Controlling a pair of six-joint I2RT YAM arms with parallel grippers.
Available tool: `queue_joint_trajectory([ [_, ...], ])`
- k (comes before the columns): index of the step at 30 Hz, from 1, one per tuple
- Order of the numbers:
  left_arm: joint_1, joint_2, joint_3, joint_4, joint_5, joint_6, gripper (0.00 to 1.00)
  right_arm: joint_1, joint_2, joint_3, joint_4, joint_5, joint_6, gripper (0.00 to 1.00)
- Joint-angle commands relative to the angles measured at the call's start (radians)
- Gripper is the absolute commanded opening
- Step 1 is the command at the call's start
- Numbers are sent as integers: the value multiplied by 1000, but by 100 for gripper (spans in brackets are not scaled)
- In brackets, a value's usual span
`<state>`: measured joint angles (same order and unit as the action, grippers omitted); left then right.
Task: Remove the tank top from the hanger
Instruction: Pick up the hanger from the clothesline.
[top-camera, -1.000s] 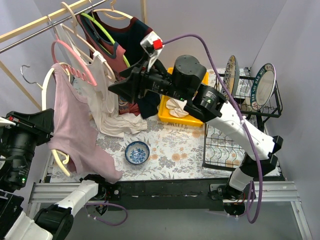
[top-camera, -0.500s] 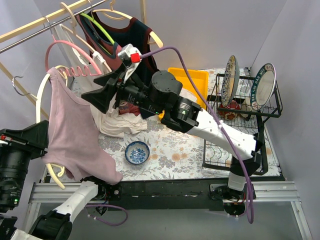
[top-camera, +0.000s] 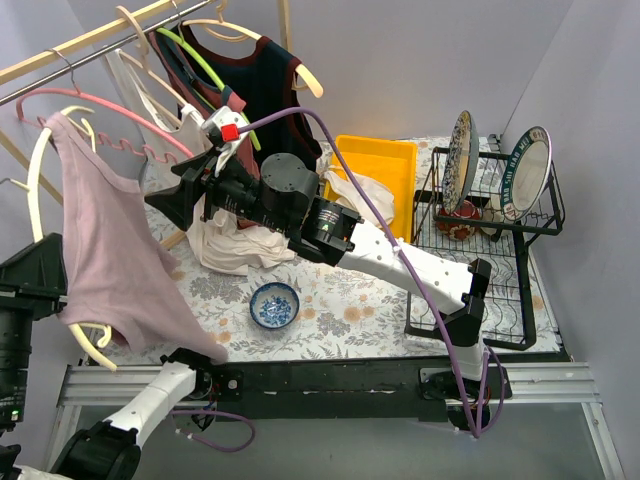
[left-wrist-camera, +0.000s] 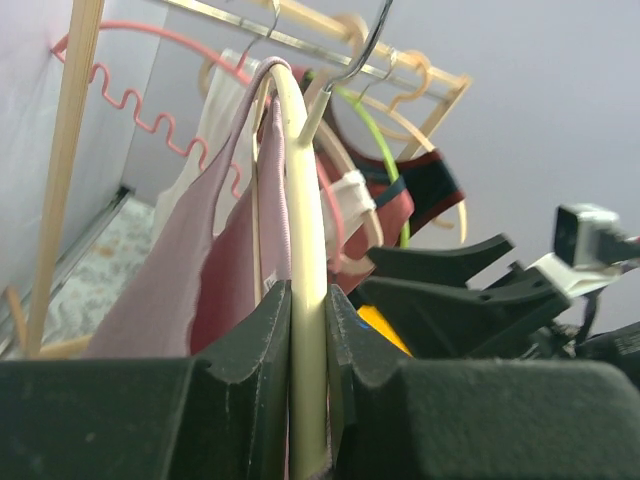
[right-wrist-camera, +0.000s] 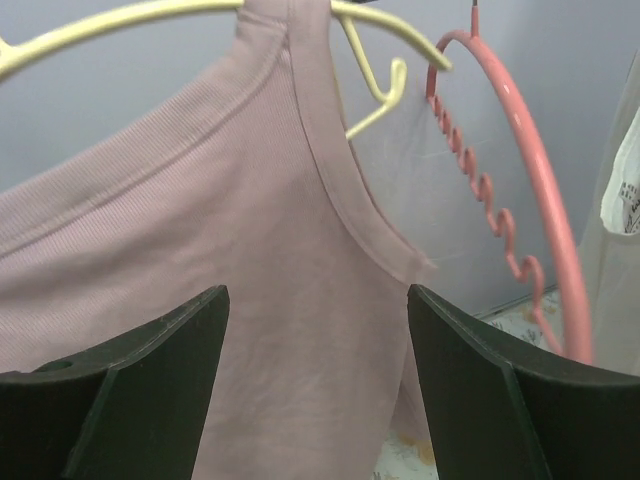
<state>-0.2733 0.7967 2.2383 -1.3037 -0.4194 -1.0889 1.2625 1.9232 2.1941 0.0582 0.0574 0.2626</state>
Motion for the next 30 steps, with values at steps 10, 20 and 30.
queue_joint_trajectory([
  [10, -4, 3, 84, 136, 80, 50, 0, -2, -79, 18, 52, 33, -74, 81],
  [20, -4, -50, 92, 46, 192, 50, 0, 0, -62, 81, 114, -37, -10, 80],
  [30, -4, -103, 38, 52, 418, 44, 0, 57, -90, 62, 170, -28, 7, 86],
])
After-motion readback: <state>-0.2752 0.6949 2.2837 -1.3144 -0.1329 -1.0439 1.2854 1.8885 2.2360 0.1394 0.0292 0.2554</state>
